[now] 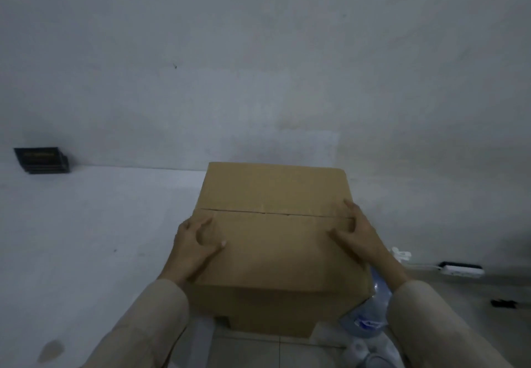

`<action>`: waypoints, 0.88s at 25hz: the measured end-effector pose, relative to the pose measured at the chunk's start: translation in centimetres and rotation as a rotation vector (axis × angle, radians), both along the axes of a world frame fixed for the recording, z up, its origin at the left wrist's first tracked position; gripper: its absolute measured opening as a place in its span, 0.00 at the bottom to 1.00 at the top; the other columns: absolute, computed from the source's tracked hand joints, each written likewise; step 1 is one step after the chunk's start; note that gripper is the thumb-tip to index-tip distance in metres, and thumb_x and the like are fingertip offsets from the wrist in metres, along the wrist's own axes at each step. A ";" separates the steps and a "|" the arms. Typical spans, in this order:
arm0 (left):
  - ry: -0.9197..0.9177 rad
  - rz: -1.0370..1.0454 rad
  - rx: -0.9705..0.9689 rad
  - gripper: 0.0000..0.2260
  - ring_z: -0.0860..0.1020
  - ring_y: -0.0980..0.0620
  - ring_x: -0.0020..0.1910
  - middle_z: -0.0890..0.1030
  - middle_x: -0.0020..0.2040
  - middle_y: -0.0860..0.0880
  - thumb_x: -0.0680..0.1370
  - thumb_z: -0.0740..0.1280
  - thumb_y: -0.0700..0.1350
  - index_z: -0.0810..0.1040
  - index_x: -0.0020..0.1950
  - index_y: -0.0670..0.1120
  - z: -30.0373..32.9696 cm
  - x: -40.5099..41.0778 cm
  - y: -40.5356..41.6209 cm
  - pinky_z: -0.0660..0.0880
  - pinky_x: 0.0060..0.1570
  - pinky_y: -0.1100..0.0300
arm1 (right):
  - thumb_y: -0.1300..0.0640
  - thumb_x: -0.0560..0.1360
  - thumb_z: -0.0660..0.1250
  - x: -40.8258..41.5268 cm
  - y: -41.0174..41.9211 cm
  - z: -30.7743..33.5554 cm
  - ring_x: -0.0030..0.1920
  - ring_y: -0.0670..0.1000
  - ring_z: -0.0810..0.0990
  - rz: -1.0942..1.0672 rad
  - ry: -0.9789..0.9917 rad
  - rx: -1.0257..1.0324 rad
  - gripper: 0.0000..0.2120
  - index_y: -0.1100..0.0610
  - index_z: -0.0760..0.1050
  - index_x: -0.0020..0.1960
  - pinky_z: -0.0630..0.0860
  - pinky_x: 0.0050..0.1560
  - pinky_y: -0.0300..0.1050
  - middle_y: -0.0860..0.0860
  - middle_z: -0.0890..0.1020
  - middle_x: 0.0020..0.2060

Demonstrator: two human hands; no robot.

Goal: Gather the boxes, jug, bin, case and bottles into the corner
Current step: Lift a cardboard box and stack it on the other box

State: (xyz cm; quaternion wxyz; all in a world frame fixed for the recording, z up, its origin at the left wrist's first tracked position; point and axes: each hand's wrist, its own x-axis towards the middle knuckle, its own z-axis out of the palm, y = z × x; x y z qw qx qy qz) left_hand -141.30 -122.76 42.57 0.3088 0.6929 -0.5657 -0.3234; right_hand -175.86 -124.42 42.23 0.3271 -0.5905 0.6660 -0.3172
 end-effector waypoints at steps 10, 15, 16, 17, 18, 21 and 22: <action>-0.479 -0.068 -0.193 0.25 0.47 0.45 0.77 0.54 0.78 0.50 0.77 0.56 0.59 0.64 0.72 0.51 -2.8 0.0 -8.6 0.51 0.72 0.44 | 0.35 0.68 0.65 2.2 -7.4 -2.6 0.74 0.56 0.58 -0.094 0.357 -0.027 0.36 0.47 0.60 0.71 0.65 0.68 0.56 0.52 0.54 0.76; -0.466 -0.051 -0.240 0.21 0.56 0.52 0.75 0.67 0.73 0.51 0.78 0.57 0.53 0.68 0.70 0.48 -2.7 0.0 -13.1 0.55 0.71 0.49 | 0.40 0.71 0.65 2.6 -12.0 -2.1 0.74 0.56 0.59 -0.065 0.364 -0.083 0.31 0.52 0.64 0.69 0.66 0.69 0.58 0.52 0.62 0.73; -0.450 -0.047 -0.238 0.21 0.57 0.52 0.75 0.68 0.73 0.51 0.78 0.57 0.53 0.68 0.70 0.48 -2.6 0.1 -13.9 0.55 0.71 0.49 | 0.40 0.72 0.65 2.7 -12.9 -2.0 0.73 0.57 0.59 -0.064 0.366 -0.088 0.30 0.53 0.65 0.68 0.66 0.68 0.57 0.53 0.63 0.72; -0.441 -0.041 -0.236 0.21 0.58 0.52 0.75 0.68 0.72 0.51 0.78 0.58 0.52 0.68 0.70 0.48 -2.7 0.2 -14.6 0.56 0.71 0.49 | 0.41 0.72 0.65 2.8 -13.7 -2.1 0.73 0.57 0.61 -0.065 0.365 -0.098 0.29 0.53 0.66 0.68 0.67 0.68 0.57 0.53 0.64 0.71; -0.434 -0.035 -0.237 0.20 0.59 0.51 0.74 0.69 0.72 0.51 0.78 0.58 0.51 0.69 0.69 0.48 -2.7 0.4 -15.3 0.57 0.71 0.49 | 0.41 0.72 0.66 2.8 -14.5 -2.2 0.72 0.57 0.62 -0.068 0.364 -0.107 0.29 0.54 0.67 0.67 0.67 0.68 0.57 0.53 0.66 0.71; -0.378 0.005 -0.356 0.16 0.71 0.47 0.67 0.79 0.63 0.46 0.78 0.58 0.48 0.79 0.60 0.44 -2.5 0.3 -15.4 0.66 0.67 0.47 | 0.42 0.72 0.66 2.7 -15.6 -2.5 0.70 0.58 0.64 -0.074 0.369 -0.125 0.27 0.55 0.68 0.65 0.67 0.68 0.56 0.54 0.67 0.69; -0.384 0.004 -0.445 0.17 0.76 0.46 0.62 0.82 0.57 0.45 0.77 0.57 0.48 0.82 0.54 0.43 -2.6 0.2 -14.9 0.68 0.65 0.47 | 0.42 0.72 0.66 2.7 -15.6 -2.6 0.70 0.59 0.64 -0.074 0.369 -0.120 0.26 0.55 0.68 0.65 0.66 0.68 0.56 0.54 0.67 0.69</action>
